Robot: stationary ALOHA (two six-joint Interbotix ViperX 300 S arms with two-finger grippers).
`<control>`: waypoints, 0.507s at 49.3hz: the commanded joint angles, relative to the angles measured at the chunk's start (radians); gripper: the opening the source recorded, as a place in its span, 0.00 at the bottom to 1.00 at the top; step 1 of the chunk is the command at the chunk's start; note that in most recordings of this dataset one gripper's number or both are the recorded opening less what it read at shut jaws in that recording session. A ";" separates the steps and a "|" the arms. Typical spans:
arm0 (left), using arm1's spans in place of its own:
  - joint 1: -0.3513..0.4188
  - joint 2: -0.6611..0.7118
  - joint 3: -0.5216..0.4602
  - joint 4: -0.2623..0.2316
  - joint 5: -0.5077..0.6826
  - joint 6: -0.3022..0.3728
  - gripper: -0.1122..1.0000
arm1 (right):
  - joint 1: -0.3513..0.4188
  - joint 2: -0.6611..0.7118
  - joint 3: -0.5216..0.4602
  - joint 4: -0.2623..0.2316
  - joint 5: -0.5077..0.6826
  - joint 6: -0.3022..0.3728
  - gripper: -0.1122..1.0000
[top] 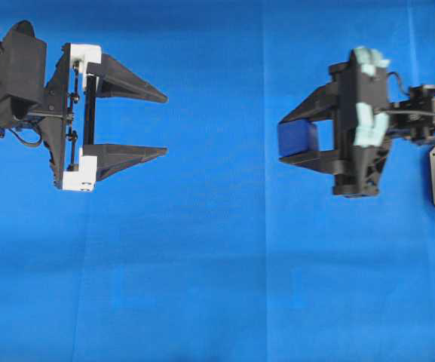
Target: Handover the blue block to the right arm after grasping it with the left arm, then place it in the designated position.
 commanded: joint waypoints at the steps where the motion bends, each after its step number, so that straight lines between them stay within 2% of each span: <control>1: 0.000 -0.014 -0.018 -0.002 -0.008 0.002 0.93 | 0.000 0.040 -0.011 0.000 -0.055 0.003 0.49; 25: 0.002 -0.015 -0.018 -0.002 -0.008 0.005 0.93 | -0.005 0.373 -0.038 0.003 -0.348 0.005 0.49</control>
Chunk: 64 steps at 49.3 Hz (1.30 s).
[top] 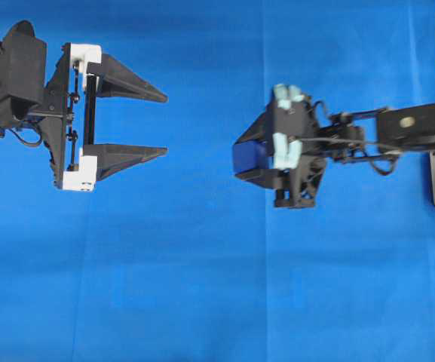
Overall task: Handover the blue block to the right arm after grasping it with the left arm, then place it in the designated position.
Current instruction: 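Lower the cube to the table center and open the right gripper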
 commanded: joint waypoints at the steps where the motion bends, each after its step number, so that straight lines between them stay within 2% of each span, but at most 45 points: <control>1: 0.000 -0.015 -0.018 0.002 -0.008 0.002 0.93 | -0.003 0.032 -0.031 0.005 -0.054 0.002 0.49; 18: 0.000 -0.014 -0.017 0.000 -0.008 0.002 0.93 | -0.021 0.195 -0.080 0.005 -0.196 0.002 0.49; 36: 0.000 -0.015 -0.014 0.002 -0.005 0.002 0.93 | -0.041 0.324 -0.121 0.014 -0.255 0.002 0.49; 51: 0.002 -0.015 -0.014 0.002 -0.003 0.002 0.93 | -0.044 0.356 -0.118 0.031 -0.327 0.002 0.49; 64: 0.000 -0.015 -0.014 0.002 -0.005 0.002 0.93 | -0.044 0.362 -0.118 0.038 -0.330 0.005 0.49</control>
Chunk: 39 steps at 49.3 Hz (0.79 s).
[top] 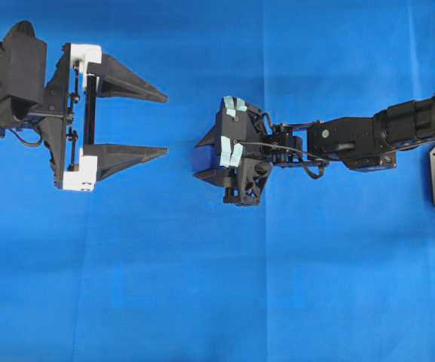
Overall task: Handover the blue block to the right arm after grasping it with the left arm, then place it in the designated position.
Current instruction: 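Lower the cube to the table center and open the right gripper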
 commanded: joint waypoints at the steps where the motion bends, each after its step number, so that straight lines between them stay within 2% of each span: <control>1: 0.000 -0.015 -0.014 0.002 -0.005 0.002 0.93 | 0.002 -0.009 -0.017 0.005 -0.011 0.005 0.49; 13: 0.000 -0.015 -0.015 0.002 -0.006 0.003 0.93 | 0.002 0.006 -0.021 0.008 -0.009 0.046 0.50; 15: 0.000 -0.015 -0.015 0.002 -0.006 0.003 0.93 | 0.002 0.006 -0.021 0.009 -0.009 0.054 0.58; 19: 0.002 -0.015 -0.015 0.002 -0.006 0.003 0.93 | 0.002 0.006 -0.023 0.011 -0.009 0.064 0.81; 22: 0.000 -0.015 -0.015 0.002 -0.006 0.003 0.93 | 0.002 0.006 -0.023 0.011 -0.009 0.066 0.91; 30: 0.002 -0.015 -0.014 0.002 -0.005 0.005 0.93 | 0.002 0.005 -0.023 0.011 -0.006 0.067 0.77; 39: 0.000 -0.015 -0.015 0.002 -0.006 0.006 0.93 | 0.005 -0.023 -0.023 0.011 0.015 0.067 0.79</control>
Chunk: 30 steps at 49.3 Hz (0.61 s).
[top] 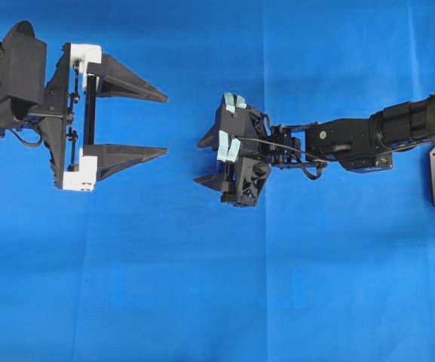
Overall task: Handover the blue block to the right arm after grasping it with the left arm, then place it in the designated position.
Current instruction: 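Lower the cube to the table center and open the right gripper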
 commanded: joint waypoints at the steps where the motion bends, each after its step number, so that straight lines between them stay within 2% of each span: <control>1: 0.002 -0.015 -0.015 0.000 -0.006 0.002 0.93 | 0.005 -0.049 -0.018 0.003 0.015 -0.002 0.79; 30: 0.003 -0.015 -0.017 0.000 -0.006 0.003 0.93 | 0.009 -0.419 0.037 -0.011 0.281 -0.011 0.79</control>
